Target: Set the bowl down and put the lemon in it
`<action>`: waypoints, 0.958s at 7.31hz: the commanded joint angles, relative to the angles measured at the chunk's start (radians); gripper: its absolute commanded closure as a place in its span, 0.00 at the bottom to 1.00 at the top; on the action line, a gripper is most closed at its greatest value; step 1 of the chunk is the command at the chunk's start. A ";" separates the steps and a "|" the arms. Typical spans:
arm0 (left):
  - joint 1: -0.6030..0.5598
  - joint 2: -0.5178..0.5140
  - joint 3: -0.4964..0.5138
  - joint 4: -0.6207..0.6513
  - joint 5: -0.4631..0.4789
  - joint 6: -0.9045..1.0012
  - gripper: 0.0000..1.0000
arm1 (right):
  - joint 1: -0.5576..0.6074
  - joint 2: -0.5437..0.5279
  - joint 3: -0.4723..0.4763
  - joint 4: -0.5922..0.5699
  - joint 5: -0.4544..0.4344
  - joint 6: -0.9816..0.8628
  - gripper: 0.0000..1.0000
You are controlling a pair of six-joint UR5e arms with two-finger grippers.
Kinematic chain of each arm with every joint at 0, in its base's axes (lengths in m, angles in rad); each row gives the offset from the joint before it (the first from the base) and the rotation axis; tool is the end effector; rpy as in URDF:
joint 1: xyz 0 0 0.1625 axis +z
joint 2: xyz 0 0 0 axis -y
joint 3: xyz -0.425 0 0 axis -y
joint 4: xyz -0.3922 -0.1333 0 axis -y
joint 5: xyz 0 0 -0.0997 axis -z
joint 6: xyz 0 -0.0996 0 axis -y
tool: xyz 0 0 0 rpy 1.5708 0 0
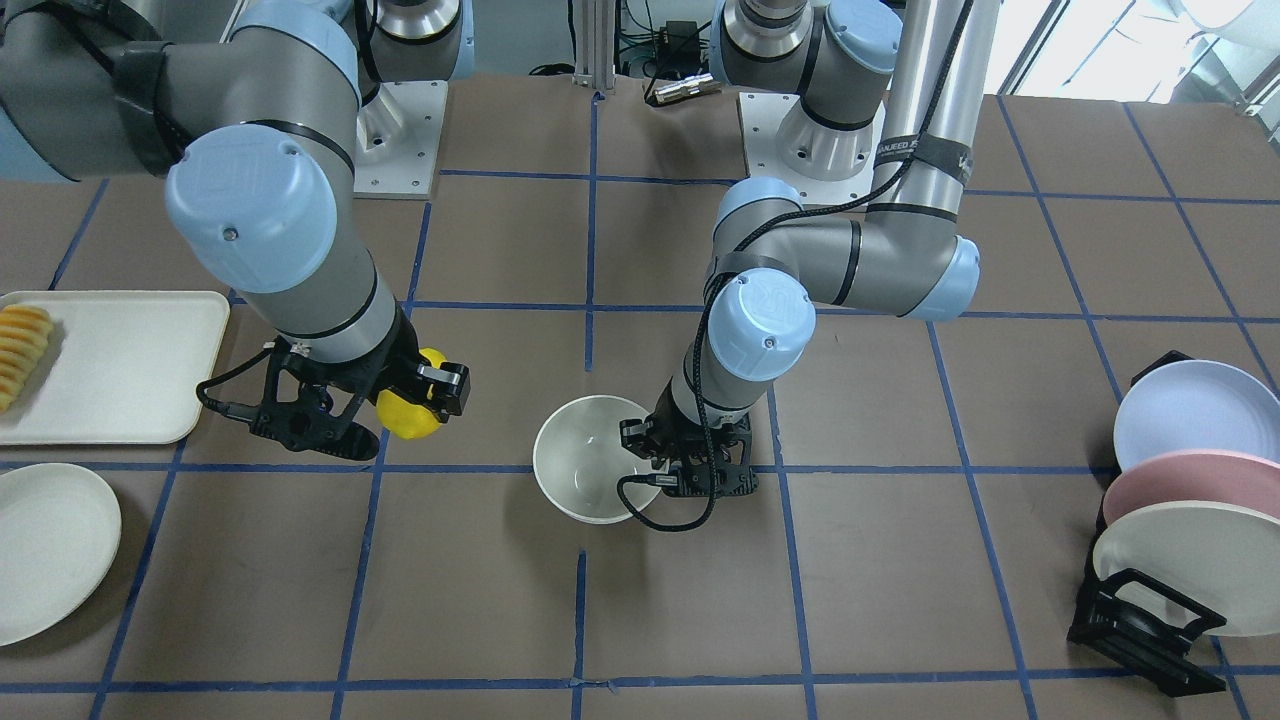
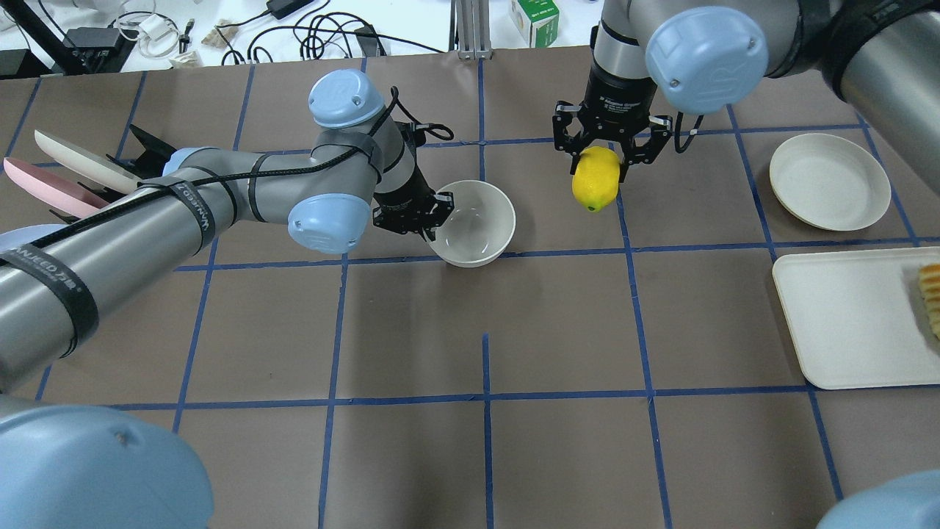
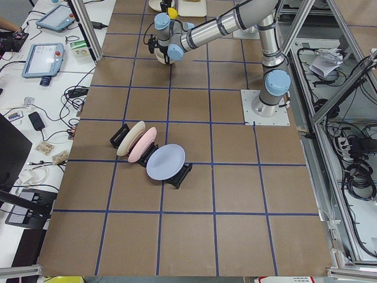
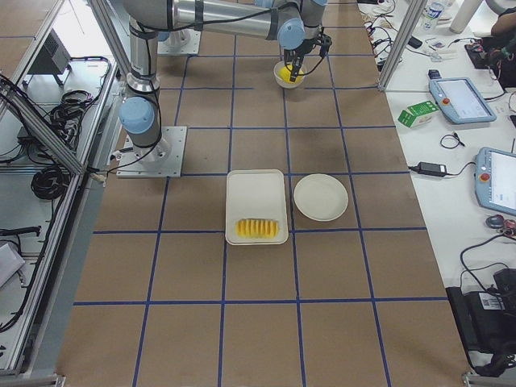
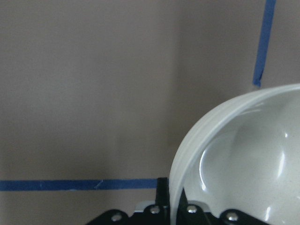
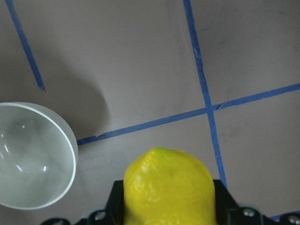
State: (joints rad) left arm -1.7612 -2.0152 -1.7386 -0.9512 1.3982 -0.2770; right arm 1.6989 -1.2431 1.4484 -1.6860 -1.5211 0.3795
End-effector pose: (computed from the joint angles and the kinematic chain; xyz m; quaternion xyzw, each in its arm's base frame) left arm -0.2620 -0.5647 0.2235 0.0428 -0.9954 -0.0164 0.0847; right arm 0.2152 -0.5884 0.3769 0.1263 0.9907 0.0498 0.0127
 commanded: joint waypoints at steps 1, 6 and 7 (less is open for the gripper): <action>-0.004 0.029 -0.019 -0.015 0.001 -0.005 1.00 | 0.056 0.031 -0.006 -0.055 0.009 0.070 1.00; 0.037 0.062 0.014 -0.039 0.013 0.013 0.00 | 0.100 0.072 -0.005 -0.098 0.007 0.099 1.00; 0.081 0.105 0.034 -0.134 0.015 0.056 0.00 | 0.131 0.092 -0.005 -0.151 0.007 0.101 1.00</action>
State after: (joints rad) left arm -1.7242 -1.9563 -1.7264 -0.9993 1.4096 -0.2604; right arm 1.8002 -1.1746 1.4439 -1.7868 -1.5136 0.4782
